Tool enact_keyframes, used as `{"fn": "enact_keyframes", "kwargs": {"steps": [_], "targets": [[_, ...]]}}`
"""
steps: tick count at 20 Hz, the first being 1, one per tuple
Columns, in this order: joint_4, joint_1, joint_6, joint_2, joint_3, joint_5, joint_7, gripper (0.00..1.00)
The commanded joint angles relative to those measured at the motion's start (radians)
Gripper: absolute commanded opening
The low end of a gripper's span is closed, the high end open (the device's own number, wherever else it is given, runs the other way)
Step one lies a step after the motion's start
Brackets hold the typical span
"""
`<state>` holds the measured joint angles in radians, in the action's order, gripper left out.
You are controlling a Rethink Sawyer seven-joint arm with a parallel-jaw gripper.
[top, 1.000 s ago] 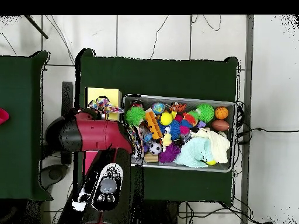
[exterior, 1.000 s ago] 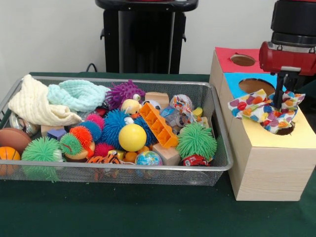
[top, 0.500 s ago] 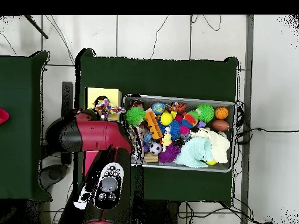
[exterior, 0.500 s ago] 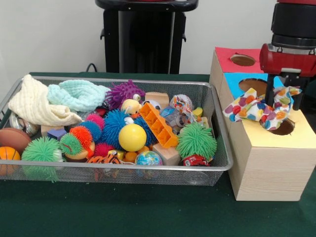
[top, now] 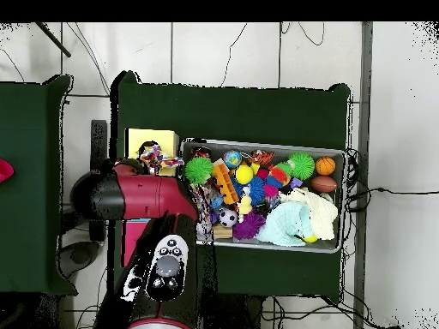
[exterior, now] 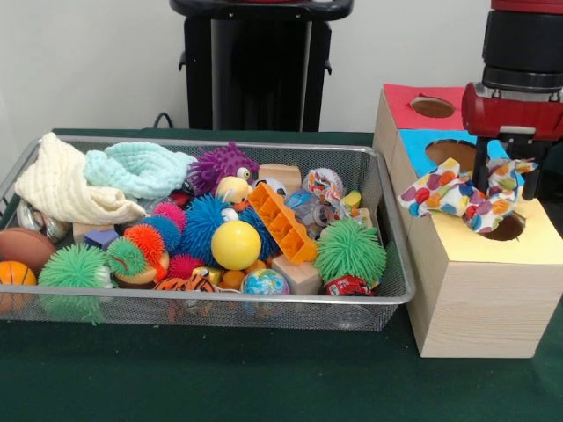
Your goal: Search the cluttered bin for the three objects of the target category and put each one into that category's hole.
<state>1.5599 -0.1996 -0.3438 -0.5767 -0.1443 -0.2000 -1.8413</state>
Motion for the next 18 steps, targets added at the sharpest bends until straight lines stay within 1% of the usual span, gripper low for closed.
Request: {"fn": "enact_keyframes", "kwargs": {"steps": [1,7,10,15,18], "targets": [[0.100,0.049,-0.061,0.009,0.112,-0.044,-0.166,1.00],[0.086,0.017,-0.173,-0.052,0.072,-0.049,-0.179,1.00],[0.089,0.013,-0.186,-0.063,0.064,-0.047,-0.180,1.00],[0.064,0.003,-0.226,-0.066,0.047,-0.038,-0.184,1.00],[0.064,0.006,-0.216,-0.067,0.045,-0.029,-0.177,1.00]]}}
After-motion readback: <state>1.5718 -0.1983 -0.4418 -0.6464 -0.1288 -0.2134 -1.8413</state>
